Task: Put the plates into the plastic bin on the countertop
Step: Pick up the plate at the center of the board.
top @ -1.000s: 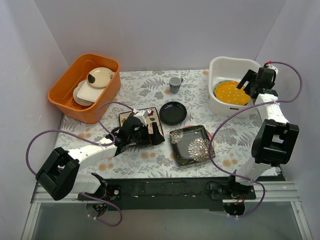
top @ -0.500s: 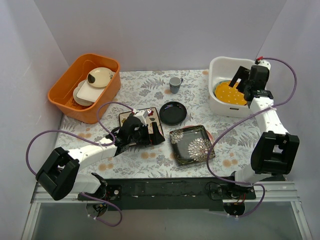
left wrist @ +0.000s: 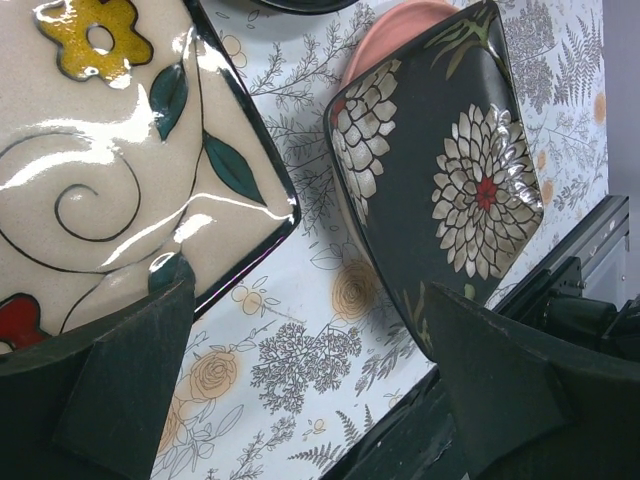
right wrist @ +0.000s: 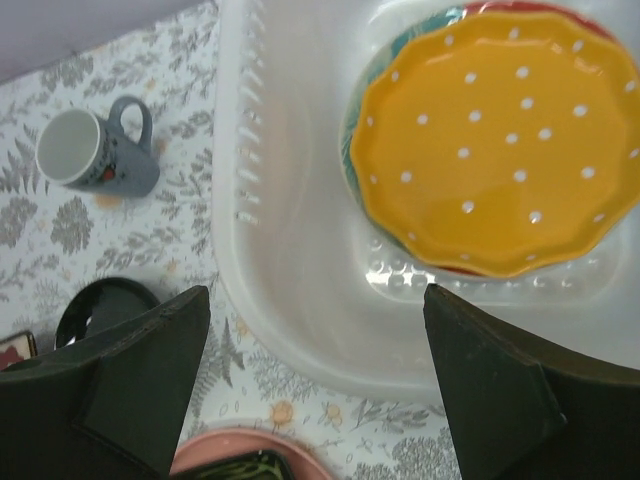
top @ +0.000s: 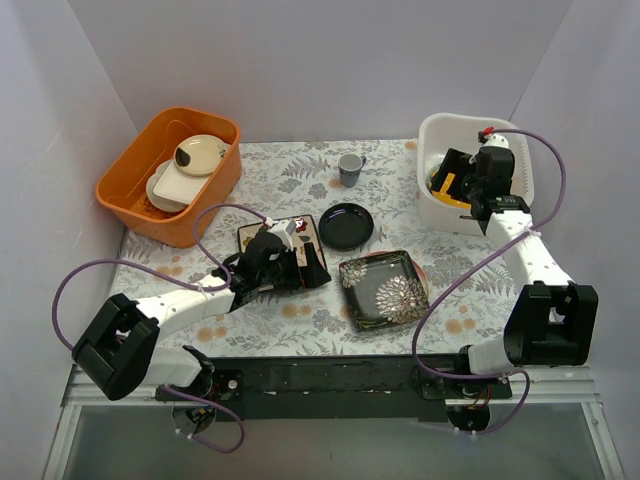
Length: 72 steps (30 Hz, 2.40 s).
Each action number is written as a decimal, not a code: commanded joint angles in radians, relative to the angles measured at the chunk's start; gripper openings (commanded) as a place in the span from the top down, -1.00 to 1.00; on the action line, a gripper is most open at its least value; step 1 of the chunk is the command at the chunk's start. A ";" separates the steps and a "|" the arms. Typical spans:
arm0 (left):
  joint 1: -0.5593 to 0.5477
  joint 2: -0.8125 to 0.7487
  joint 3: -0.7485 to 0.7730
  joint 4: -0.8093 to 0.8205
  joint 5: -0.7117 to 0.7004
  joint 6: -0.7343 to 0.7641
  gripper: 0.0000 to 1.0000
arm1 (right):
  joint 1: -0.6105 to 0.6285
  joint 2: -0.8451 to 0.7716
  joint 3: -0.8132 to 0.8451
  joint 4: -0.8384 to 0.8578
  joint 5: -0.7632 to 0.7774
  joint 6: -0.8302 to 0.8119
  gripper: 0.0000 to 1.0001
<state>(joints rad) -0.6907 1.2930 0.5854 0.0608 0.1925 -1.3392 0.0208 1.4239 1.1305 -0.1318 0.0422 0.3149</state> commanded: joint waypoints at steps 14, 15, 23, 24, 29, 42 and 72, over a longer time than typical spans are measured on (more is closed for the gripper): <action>-0.069 0.120 0.093 0.073 0.019 -0.008 -0.86 | 0.059 -0.201 -0.242 0.034 -0.114 0.019 -0.83; -0.070 0.124 0.093 0.074 0.024 -0.003 -0.84 | 0.059 -0.204 -0.261 0.034 -0.120 0.021 -0.82; -0.073 0.163 0.119 0.099 0.051 0.000 -0.68 | 0.061 -0.227 -0.342 0.031 -0.156 0.030 -0.78; -0.076 0.166 0.119 0.105 0.056 0.000 -0.67 | 0.061 -0.224 -0.345 0.029 -0.160 0.032 -0.75; -0.084 0.204 0.123 0.140 0.070 -0.015 -0.58 | 0.061 -0.206 -0.368 0.032 -0.212 0.027 -0.68; -0.113 0.255 0.128 0.152 0.058 -0.034 -0.39 | 0.064 -0.195 -0.403 0.023 -0.306 0.003 -0.48; -0.173 0.433 0.209 0.208 -0.005 -0.060 0.15 | 0.062 -0.267 -0.543 -0.014 -0.393 -0.062 -0.32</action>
<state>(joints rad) -0.8597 1.7248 0.7616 0.2630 0.2050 -1.4181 0.0799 1.1805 0.6075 -0.1608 -0.3149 0.2565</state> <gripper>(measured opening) 0.446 0.670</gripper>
